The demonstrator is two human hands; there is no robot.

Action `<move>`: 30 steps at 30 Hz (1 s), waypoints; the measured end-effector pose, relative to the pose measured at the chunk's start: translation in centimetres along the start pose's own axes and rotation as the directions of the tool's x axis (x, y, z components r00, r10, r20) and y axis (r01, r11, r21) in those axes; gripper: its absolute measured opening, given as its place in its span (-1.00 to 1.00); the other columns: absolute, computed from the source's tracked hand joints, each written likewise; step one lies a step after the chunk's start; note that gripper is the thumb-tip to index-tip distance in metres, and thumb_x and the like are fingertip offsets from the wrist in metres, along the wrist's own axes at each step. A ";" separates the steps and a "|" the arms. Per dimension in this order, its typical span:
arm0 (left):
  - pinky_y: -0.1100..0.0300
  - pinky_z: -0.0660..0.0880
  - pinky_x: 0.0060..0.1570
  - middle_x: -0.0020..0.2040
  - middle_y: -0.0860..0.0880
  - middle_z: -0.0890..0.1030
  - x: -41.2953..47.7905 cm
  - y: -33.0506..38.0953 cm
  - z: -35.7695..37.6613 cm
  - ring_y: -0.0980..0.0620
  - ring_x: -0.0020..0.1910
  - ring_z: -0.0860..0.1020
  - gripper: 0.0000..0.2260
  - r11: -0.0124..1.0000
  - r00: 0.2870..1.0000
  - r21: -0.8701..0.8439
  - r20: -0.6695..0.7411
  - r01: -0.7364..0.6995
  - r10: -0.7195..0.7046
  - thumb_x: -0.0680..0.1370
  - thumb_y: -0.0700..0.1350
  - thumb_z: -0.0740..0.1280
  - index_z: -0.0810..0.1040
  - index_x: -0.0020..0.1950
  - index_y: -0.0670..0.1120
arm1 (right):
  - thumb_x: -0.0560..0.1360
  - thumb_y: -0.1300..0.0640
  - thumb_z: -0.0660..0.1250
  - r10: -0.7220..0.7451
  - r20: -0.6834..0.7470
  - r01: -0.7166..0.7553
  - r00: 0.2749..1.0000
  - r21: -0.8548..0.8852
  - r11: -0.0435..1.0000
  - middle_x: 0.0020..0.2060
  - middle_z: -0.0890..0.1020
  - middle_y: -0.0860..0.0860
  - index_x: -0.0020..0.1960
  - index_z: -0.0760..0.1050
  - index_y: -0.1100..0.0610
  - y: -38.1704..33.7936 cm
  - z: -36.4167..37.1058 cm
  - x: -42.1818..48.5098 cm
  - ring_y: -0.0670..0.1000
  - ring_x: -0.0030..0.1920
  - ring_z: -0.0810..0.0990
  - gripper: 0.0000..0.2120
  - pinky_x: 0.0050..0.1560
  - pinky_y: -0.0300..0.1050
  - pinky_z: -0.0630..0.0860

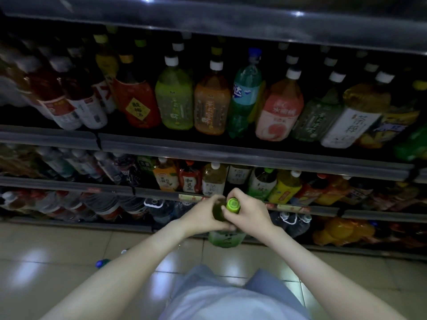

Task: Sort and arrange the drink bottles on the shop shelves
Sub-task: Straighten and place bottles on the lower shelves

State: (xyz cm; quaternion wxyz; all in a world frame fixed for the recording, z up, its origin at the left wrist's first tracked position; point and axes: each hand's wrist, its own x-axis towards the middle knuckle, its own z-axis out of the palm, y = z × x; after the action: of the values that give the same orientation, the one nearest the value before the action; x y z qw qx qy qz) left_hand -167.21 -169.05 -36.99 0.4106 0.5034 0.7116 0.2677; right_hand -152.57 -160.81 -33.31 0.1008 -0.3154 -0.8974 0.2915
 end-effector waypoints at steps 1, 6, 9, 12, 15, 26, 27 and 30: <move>0.23 0.41 0.21 0.24 0.15 0.50 -1.2 0.6 -1.1 0.17 0.21 0.47 -0.20 1.000 1.000 -0.022 0.004 -0.006 0.006 0.25 0.14 0.58 0.31 0.40 0.06 | 0.45 -0.09 0.35 0.004 -0.013 -0.004 1.000 0.025 1.000 -0.27 0.55 -0.13 -0.09 0.35 -0.08 -1.4 -0.6 0.1 -0.05 -0.21 0.56 -0.80 -0.22 -0.07 0.50; 0.28 0.43 0.19 0.27 0.11 0.45 -5.8 3.0 -6.6 0.15 0.23 0.45 -0.08 0.997 0.998 0.047 0.024 -0.065 0.064 0.27 0.09 0.59 0.09 0.45 0.10 | 0.41 -0.02 0.41 0.001 -0.119 0.020 0.993 0.175 0.984 -0.41 0.50 -0.13 -0.23 0.32 -0.08 -8.5 -3.8 1.7 -0.13 -0.31 0.50 -0.76 -0.27 -0.10 0.43; 0.22 0.50 0.02 0.20 0.03 0.52 -7.4 3.5 -10.3 0.07 0.13 0.53 -0.14 0.985 0.985 0.151 -0.139 -0.077 0.099 0.28 0.08 0.56 0.14 0.43 0.07 | 0.42 -0.01 0.41 -0.056 -0.137 0.088 0.989 0.242 0.966 -0.35 0.53 -0.12 -0.22 0.34 -0.11 -12.3 -5.0 2.9 -0.13 -0.26 0.52 -0.77 -0.22 -0.06 0.46; 0.22 0.47 -0.01 0.23 0.09 0.49 -9.3 3.3 -14.1 0.09 0.13 0.51 -0.16 0.984 0.955 0.164 -0.270 -0.077 0.119 0.27 0.15 0.56 0.15 0.41 0.11 | 0.41 -0.01 0.45 -0.139 -0.143 0.176 0.980 0.290 0.941 -0.24 0.57 -0.18 -0.13 0.42 -0.12 -15.7 -5.5 4.3 -0.15 -0.16 0.55 -0.81 -0.14 -0.07 0.50; 0.12 0.49 0.00 0.26 0.10 0.47 -10.9 2.6 -17.6 0.02 0.15 0.52 -0.19 0.981 0.917 0.178 -0.373 -0.077 0.140 0.28 0.18 0.54 0.17 0.40 0.15 | 0.41 -0.02 0.47 -0.192 -0.127 0.224 0.973 0.323 0.919 -0.12 0.57 -0.22 -0.02 0.45 -0.15 -18.9 -5.3 5.9 -0.18 -0.05 0.56 -0.77 -0.07 -0.12 0.53; 0.13 0.46 0.04 0.33 0.03 0.46 -12.0 1.5 -24.5 -0.04 0.20 0.52 -0.20 0.934 0.917 0.356 -0.362 -0.030 0.167 0.35 0.16 0.49 0.15 0.47 0.07 | 0.49 -0.09 0.36 0.012 -0.209 0.042 0.978 0.252 0.967 -0.33 0.54 -0.07 -0.09 0.44 0.03 -24.7 -3.4 10.4 -0.17 -0.32 0.52 -0.79 -0.39 -0.29 0.41; 0.13 0.47 0.05 0.33 0.02 0.46 -11.5 1.7 -24.6 -0.03 0.21 0.51 -0.18 0.931 0.937 0.363 -0.310 -0.037 0.159 0.35 0.16 0.49 0.13 0.48 0.07 | 0.49 -0.05 0.37 0.050 -0.242 0.023 0.969 0.290 0.957 -0.36 0.53 -0.06 -0.15 0.44 0.04 -24.5 -3.3 10.5 -0.16 -0.34 0.50 -0.80 -0.38 -0.27 0.37; 0.12 0.40 0.27 0.46 0.04 0.33 -10.2 2.7 -25.6 0.04 0.38 0.37 -0.17 0.952 0.980 0.287 -0.133 -0.107 0.150 0.40 0.26 0.43 0.10 0.53 0.09 | 0.47 -0.01 0.40 0.182 -0.294 -0.061 0.938 0.377 0.924 -0.43 0.48 -0.05 -0.24 0.41 0.08 -23.3 -3.7 10.6 -0.15 -0.41 0.43 -0.76 -0.35 -0.16 0.32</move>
State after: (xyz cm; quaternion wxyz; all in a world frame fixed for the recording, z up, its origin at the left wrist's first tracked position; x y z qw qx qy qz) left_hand -186.15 -176.81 -18.29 0.2616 0.5794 0.7372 0.2289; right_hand -171.33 -167.18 -16.63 0.2844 -0.3905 -0.7779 0.4019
